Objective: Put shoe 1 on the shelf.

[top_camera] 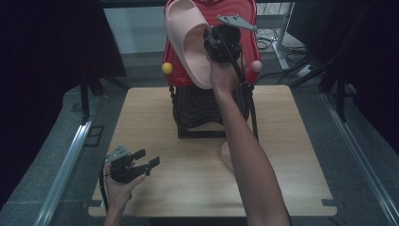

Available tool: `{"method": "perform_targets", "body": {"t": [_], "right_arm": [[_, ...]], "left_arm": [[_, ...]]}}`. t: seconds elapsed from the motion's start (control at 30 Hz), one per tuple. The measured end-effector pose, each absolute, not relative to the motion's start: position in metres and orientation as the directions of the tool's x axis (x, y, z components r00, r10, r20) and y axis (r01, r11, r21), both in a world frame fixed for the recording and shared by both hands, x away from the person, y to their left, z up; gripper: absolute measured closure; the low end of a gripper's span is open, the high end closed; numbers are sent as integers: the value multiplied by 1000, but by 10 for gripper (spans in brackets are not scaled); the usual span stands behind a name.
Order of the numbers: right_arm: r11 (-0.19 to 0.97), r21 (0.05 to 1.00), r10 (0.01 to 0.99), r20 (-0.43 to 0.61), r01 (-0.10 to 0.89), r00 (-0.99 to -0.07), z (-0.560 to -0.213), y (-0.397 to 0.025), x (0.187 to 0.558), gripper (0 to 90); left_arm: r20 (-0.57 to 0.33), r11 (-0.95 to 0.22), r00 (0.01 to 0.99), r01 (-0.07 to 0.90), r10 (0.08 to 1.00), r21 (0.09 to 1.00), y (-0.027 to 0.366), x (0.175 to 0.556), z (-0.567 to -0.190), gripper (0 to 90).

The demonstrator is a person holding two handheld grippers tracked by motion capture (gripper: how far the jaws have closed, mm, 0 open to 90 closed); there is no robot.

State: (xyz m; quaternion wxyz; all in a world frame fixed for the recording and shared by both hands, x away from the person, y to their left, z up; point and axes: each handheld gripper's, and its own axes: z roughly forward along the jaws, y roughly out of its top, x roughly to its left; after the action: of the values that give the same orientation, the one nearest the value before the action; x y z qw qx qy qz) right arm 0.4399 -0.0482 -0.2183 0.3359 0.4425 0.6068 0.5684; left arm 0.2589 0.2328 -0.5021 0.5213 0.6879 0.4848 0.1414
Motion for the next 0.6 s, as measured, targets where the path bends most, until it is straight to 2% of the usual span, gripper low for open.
{"method": "perform_targets", "body": {"t": [0.37,0.6], "right_arm": [[-86,985,938,131,151,-321,-213,-25,484,841],[-82,983,947,128,166,-294,-217,-15,496,837]], "left_arm": [[-308,12,482,523,821,852,235,262,-504,240],[-299,6,471,529,830,849,238,264,-506,240]]}}
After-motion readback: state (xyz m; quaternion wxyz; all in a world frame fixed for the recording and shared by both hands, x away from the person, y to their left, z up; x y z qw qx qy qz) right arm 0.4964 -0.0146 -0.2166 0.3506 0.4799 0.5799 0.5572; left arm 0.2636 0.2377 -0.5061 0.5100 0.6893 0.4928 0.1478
